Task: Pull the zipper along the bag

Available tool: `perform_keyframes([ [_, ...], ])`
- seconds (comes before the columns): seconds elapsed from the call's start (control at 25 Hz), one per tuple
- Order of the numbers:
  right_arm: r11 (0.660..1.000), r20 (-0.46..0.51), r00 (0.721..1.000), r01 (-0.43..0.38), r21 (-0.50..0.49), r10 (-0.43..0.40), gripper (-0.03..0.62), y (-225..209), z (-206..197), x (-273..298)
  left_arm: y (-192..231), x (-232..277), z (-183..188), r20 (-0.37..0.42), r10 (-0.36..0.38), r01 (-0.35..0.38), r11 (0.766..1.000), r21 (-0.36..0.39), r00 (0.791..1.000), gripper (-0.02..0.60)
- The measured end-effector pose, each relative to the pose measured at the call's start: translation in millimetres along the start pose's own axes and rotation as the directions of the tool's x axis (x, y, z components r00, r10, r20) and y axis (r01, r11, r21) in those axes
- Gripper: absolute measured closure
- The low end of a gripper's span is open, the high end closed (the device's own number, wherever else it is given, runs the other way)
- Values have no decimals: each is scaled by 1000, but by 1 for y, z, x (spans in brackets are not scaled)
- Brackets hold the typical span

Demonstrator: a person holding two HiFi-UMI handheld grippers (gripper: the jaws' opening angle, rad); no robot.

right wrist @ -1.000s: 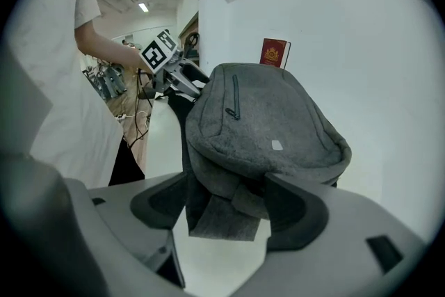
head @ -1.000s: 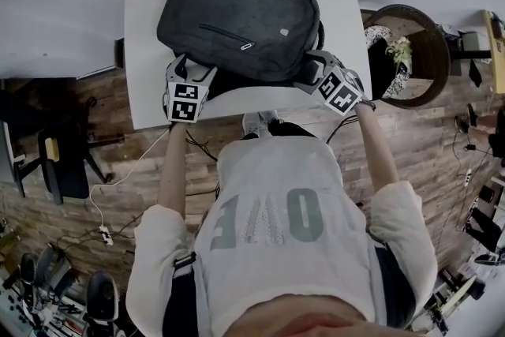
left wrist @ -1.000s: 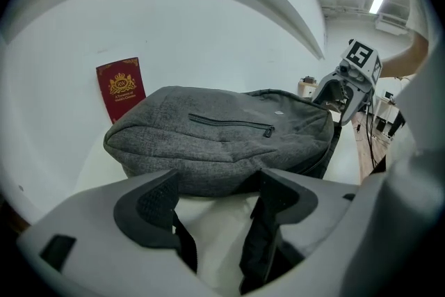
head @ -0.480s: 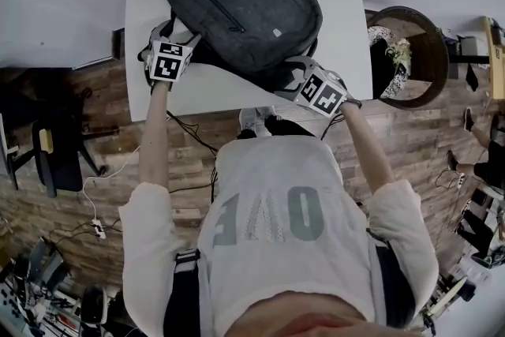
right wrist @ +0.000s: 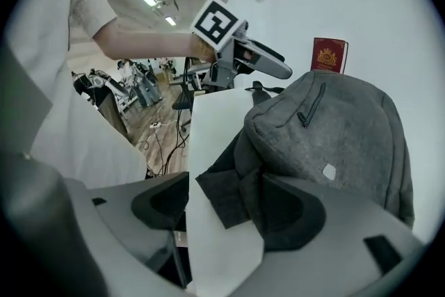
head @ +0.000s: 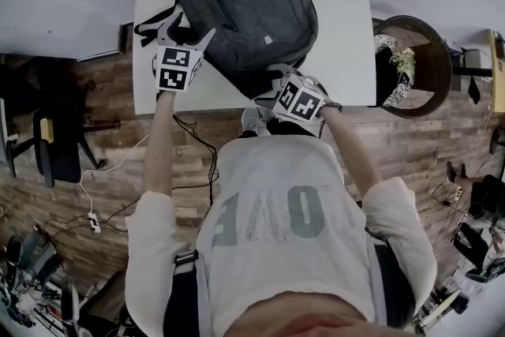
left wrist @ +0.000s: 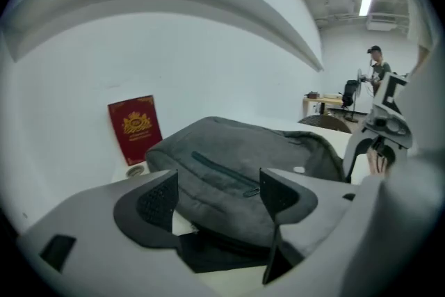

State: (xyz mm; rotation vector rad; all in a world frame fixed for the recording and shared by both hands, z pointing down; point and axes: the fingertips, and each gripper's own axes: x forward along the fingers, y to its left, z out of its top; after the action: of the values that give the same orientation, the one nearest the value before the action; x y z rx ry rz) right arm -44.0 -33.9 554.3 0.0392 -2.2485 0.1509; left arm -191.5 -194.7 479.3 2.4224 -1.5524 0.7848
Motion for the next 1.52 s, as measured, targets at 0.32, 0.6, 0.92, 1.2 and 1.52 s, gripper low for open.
perform_keyframes([
  [0.32,980,120,975,179,86,-188,246,-79,0,-83,-130,-24,33,36,-277,273,957,95,960,225],
  [0.6,925,6,944,323,203,-331,246,-201,-38,-115,-198,3,27,-30,-390,391,920,7,920,225],
  [0.92,909,-76,948,317,269,-308,246,-226,-57,-80,-216,13,-3,-188,-407,424,904,60,894,225],
  [1.2,902,-160,945,320,290,-284,260,-209,-78,-62,-216,11,-35,-302,-349,408,899,158,887,227],
  [1.52,880,-77,976,219,422,-206,260,-145,-73,-67,-186,-16,-66,-345,-360,419,900,115,867,224],
])
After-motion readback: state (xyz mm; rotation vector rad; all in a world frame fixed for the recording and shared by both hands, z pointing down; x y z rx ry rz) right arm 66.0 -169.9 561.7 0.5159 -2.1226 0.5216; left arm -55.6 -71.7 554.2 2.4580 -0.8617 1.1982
